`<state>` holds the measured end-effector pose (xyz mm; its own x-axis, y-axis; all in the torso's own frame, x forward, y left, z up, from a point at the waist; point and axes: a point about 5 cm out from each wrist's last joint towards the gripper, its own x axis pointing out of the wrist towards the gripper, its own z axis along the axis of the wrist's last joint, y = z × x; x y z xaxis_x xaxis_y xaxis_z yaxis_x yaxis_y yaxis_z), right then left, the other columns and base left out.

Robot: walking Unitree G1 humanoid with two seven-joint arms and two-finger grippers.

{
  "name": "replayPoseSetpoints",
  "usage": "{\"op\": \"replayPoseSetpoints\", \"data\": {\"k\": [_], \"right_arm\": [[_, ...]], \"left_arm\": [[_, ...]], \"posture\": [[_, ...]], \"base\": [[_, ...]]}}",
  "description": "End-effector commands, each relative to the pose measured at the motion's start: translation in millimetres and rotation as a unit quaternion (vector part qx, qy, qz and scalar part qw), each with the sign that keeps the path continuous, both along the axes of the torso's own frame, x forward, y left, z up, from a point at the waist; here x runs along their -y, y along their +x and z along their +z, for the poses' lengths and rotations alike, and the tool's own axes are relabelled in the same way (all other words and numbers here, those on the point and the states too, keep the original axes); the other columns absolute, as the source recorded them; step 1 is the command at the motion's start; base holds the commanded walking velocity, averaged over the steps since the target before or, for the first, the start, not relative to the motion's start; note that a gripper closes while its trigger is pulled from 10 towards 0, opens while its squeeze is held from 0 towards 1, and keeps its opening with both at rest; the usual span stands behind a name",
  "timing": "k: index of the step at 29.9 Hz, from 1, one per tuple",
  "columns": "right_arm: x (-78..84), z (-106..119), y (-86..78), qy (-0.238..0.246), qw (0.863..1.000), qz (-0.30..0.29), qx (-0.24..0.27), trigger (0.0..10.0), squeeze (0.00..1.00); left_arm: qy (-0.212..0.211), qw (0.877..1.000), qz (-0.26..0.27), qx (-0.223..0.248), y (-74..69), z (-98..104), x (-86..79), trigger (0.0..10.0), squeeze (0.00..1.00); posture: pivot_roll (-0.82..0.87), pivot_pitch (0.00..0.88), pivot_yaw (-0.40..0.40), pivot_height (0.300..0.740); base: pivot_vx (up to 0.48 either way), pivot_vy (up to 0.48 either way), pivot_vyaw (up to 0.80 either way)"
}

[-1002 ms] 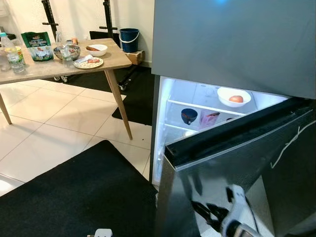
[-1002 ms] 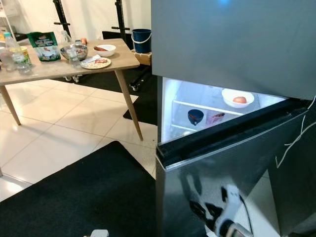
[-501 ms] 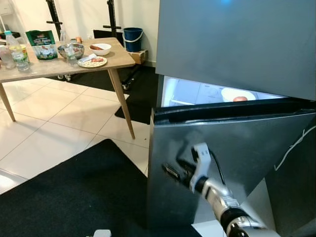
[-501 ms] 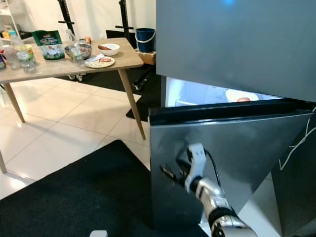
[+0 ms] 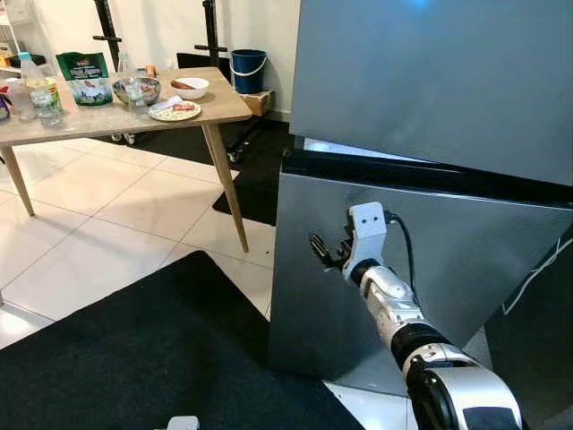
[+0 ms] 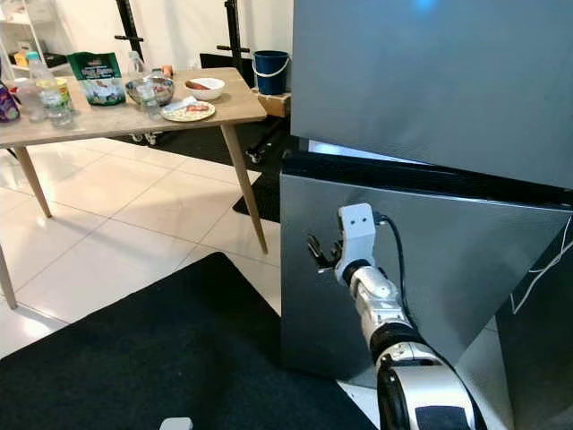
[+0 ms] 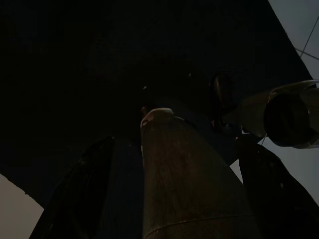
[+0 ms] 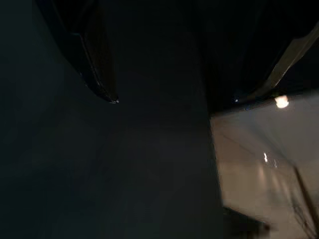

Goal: Restocking fridge

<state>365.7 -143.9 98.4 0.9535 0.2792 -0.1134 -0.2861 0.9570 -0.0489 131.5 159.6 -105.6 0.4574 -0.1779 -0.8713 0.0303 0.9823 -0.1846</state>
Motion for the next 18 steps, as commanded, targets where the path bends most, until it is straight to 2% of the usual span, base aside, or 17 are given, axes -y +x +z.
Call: {"op": "replayPoseSetpoints", "data": {"k": [1, 3, 4, 5, 6, 7, 8, 9, 12, 13, 15, 16, 18], "right_arm": [[4.1, -31, -17.0, -0.045, 0.997, 0.014, -0.058, 10.0, 0.00], [8.2, -50, -28.7, -0.068, 0.993, 0.022, -0.096, 10.0, 0.00], [8.2, -50, -28.7, -0.068, 0.993, 0.022, -0.096, 10.0, 0.00], [14.6, -74, -46.8, -0.095, 0.984, 0.027, -0.146, 10.0, 0.00], [17.6, -84, -54.6, -0.108, 0.980, 0.029, -0.165, 10.0, 0.00], [17.6, -84, -54.6, -0.108, 0.980, 0.029, -0.165, 10.0, 0.00], [26.1, -107, -76.5, -0.114, 0.968, 0.025, -0.220, 10.0, 0.00], [26.1, -107, -76.5, -0.114, 0.968, 0.025, -0.220, 10.0, 0.00], [42.5, -136, -111.4, -0.142, 0.946, 0.004, -0.292, 10.0, 0.00], [42.5, -136, -111.4, -0.142, 0.946, 0.004, -0.292, 10.0, 0.00], [61.8, -161, -150.2, -0.168, 0.916, -0.027, -0.364, 10.0, 0.00], [61.8, -161, -150.2, -0.168, 0.916, -0.027, -0.364, 10.0, 0.00], [77.6, -178, -185.5, -0.187, 0.887, -0.048, -0.419, 10.0, 0.00]], "left_arm": [[-0.002, 1.000, -0.003, -0.022, -11.2, -4, 3.1, 10.0, 0.00], [-0.002, 1.000, -0.004, -0.022, -11.4, -4, 3.5, 10.0, 0.00], [-0.002, 1.000, -0.004, -0.022, -11.4, -4, 3.5, 10.0, 0.00], [-0.002, 1.000, -0.005, -0.021, -10.5, -4, 4.2, 10.0, 0.00], [-0.002, 1.000, -0.006, -0.021, -10.0, -4, 4.5, 10.0, 0.00], [-0.002, 1.000, -0.006, -0.021, -10.0, -4, 4.5, 10.0, 0.00], [-0.002, 1.000, -0.008, -0.019, -8.4, -3, 5.1, 10.0, 0.00], [-0.002, 1.000, -0.008, -0.019, -8.4, -3, 5.1, 10.0, 0.00], [-0.002, 1.000, -0.009, -0.017, -6.0, -3, 5.5, 10.0, 0.00], [-0.002, 1.000, -0.009, -0.017, -6.0, -3, 5.5, 10.0, 0.00], [-0.001, 1.000, -0.008, -0.015, -5.0, -2, 4.6, 10.0, 0.00], [-0.001, 1.000, -0.008, -0.015, -5.0, -2, 4.6, 10.0, 0.00], [0.000, 1.000, -0.006, -0.015, -4.9, -2, 2.9, 10.0, 0.00]], "posture": [[-0.05, 0.000, -0.043, 0.740], [-0.05, 0.000, -0.043, 0.740], [-0.05, 0.000, -0.043, 0.740], [-0.06, 0.000, -0.042, 0.740], [-0.06, 0.000, -0.042, 0.740], [-0.06, 0.000, -0.042, 0.740], [-0.06, 0.000, -0.042, 0.740], [-0.06, 0.000, -0.042, 0.740], [-0.05, 0.000, -0.040, 0.740], [-0.05, 0.000, -0.040, 0.740], [-0.05, 0.000, -0.039, 0.740], [-0.05, 0.000, -0.039, 0.740], [-0.05, 0.000, -0.038, 0.740]], "base": [[0.000, 0.000, 0.00], [0.000, 0.000, 0.00], [0.000, 0.000, 0.00], [0.000, 0.000, 0.00], [0.000, 0.000, 0.00], [0.000, 0.000, 0.00], [0.000, 0.000, 0.00], [0.000, 0.000, 0.00], [0.000, 0.000, 0.17], [0.000, 0.000, 0.51], [0.000, 0.000, 0.79], [0.000, 0.000, 0.79], [0.000, 0.000, 0.79]]}}
